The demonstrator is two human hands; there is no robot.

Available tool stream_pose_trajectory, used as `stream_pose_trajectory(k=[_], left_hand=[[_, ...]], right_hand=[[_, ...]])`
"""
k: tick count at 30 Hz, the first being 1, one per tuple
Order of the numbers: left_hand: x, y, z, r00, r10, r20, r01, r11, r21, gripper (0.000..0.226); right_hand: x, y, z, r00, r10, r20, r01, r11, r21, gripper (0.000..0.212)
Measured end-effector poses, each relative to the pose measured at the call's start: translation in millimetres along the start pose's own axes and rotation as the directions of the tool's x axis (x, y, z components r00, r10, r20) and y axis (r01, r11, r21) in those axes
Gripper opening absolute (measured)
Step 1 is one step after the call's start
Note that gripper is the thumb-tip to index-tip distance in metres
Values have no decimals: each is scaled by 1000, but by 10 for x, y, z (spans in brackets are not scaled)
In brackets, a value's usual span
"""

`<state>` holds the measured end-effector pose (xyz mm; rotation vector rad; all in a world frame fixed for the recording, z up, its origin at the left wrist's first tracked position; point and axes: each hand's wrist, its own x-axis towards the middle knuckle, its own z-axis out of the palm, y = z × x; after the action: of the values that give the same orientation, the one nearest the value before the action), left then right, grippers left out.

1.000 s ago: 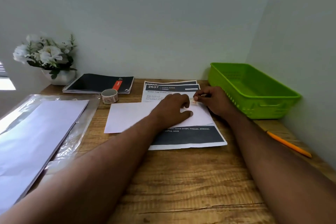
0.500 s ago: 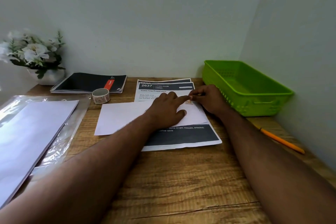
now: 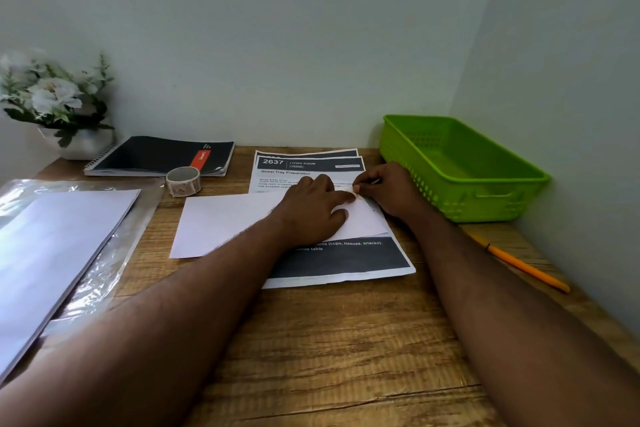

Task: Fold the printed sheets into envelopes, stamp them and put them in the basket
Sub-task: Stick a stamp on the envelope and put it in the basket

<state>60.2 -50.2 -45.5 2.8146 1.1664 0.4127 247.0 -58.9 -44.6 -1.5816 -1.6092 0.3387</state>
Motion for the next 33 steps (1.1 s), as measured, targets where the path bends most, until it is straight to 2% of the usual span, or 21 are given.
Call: stream_pose_trajectory(k=[16, 25, 29, 33], left_hand=[[3, 4, -25, 999, 12, 30, -11, 1000, -19, 39], [-15, 16, -37, 999, 8, 40, -8, 1000, 0, 40], [-26, 14, -33, 999, 3, 39, -3, 1000, -8, 40], [-25, 13, -41, 999, 3, 40, -2, 1000, -11, 41]], right_hand=[[51, -42, 83, 995, 86, -45, -89, 995, -50, 4], [50, -47, 96, 996, 80, -37, -83, 994, -74, 5], [52, -30, 65, 996, 91, -12, -91, 995, -34, 3], [58, -26, 65, 995, 95, 10, -95, 995, -19, 10]])
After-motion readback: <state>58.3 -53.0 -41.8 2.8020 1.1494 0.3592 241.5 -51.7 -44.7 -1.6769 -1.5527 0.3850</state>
